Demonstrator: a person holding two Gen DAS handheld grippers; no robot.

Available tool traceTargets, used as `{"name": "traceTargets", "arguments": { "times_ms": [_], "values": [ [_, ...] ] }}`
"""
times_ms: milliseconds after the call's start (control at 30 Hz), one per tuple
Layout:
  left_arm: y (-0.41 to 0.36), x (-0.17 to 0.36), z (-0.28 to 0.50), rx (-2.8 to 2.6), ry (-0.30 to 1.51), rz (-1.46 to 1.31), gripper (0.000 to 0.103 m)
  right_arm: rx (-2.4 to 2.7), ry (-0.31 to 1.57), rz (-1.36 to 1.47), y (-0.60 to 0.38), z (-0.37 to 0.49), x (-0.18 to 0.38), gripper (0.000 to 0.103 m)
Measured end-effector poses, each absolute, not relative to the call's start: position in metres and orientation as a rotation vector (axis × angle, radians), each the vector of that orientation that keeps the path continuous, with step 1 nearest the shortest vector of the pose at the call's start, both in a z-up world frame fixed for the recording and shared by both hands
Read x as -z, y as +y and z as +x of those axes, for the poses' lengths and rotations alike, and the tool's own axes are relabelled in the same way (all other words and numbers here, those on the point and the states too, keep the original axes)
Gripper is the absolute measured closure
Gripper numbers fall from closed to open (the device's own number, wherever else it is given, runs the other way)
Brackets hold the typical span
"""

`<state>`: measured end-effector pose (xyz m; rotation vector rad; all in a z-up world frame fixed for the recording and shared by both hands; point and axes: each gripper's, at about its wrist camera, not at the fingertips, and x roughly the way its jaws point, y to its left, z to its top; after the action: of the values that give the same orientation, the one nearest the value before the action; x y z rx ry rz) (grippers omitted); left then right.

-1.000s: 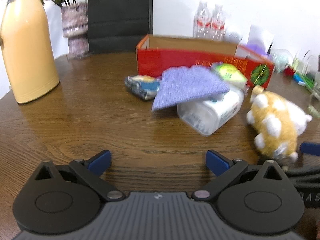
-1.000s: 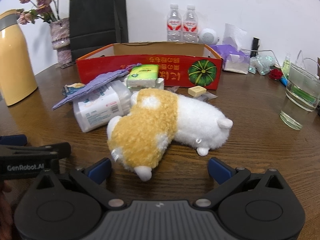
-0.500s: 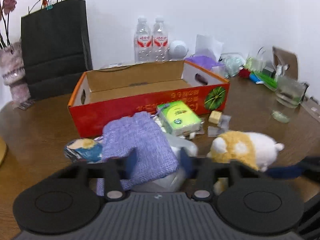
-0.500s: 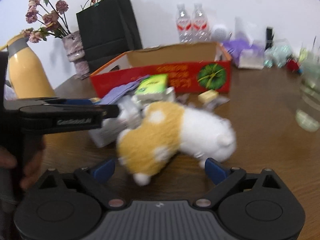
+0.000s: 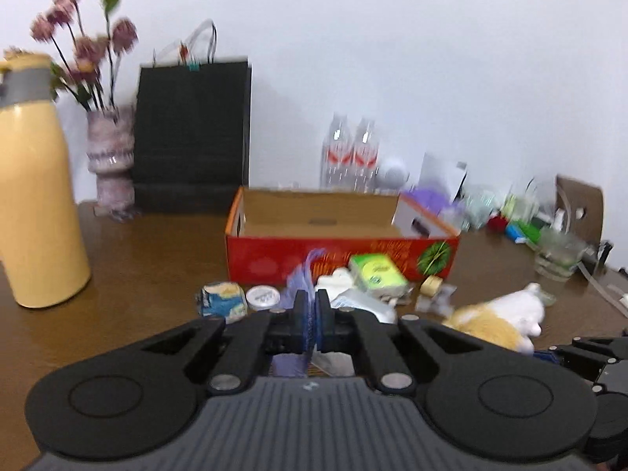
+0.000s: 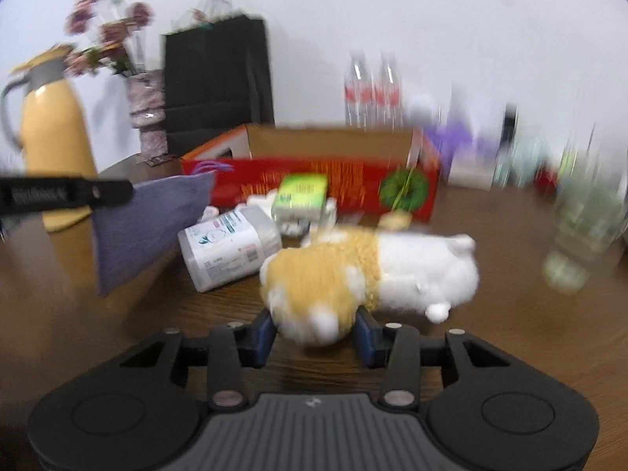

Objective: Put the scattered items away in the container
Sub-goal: 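Grasp the purple cloth bag with the left tool while the right tool grasps the plush hamster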

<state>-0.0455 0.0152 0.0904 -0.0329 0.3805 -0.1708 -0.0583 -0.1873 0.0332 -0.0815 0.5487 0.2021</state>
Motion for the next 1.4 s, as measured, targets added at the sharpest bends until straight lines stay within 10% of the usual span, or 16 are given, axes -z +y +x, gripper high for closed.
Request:
{"name": "traceTargets", "arguments": {
  "times_ms": [100,167,333,400,533,567,900,1400],
  "values": [
    [0.018,-0.108,-0.052,0.208,0.355,-0.057,0.099,-0.236,0.517,-0.089,-0.191,-0.074,-0.047,0.072],
    [0.019,-0.119,-0.049,0.222,0.353,-0.07,0.1,-0.239,0.483,-0.101,-0.191,-0.078,-0.058,0.101],
    [0.012,-0.141,-0.041,0.232,0.297,-0.043,0.099,-0.264,0.465,-0.13,-0.192,-0.065,-0.075,0.102],
    [0.015,-0.141,-0.043,0.221,0.285,-0.06,0.1,-0.277,0.514,-0.153,-0.192,-0.055,-0.068,0.094],
    [0.03,-0.126,-0.05,0.185,0.304,-0.107,0.099,-0.319,0.507,-0.146,-0.209,-0.052,-0.055,0.014],
    [0.035,-0.121,-0.051,0.187,0.316,-0.123,0.1,-0.304,0.488,-0.169,-0.215,-0.05,-0.052,0.01],
    [0.047,-0.103,-0.054,0.179,0.361,-0.161,0.099,-0.465,0.695,0.264,-0.268,0.038,-0.025,0.017],
    [0.052,-0.091,-0.054,0.176,0.395,-0.167,0.099,-0.682,0.61,-0.212,-0.205,-0.019,-0.032,0.015]
  ]
}}
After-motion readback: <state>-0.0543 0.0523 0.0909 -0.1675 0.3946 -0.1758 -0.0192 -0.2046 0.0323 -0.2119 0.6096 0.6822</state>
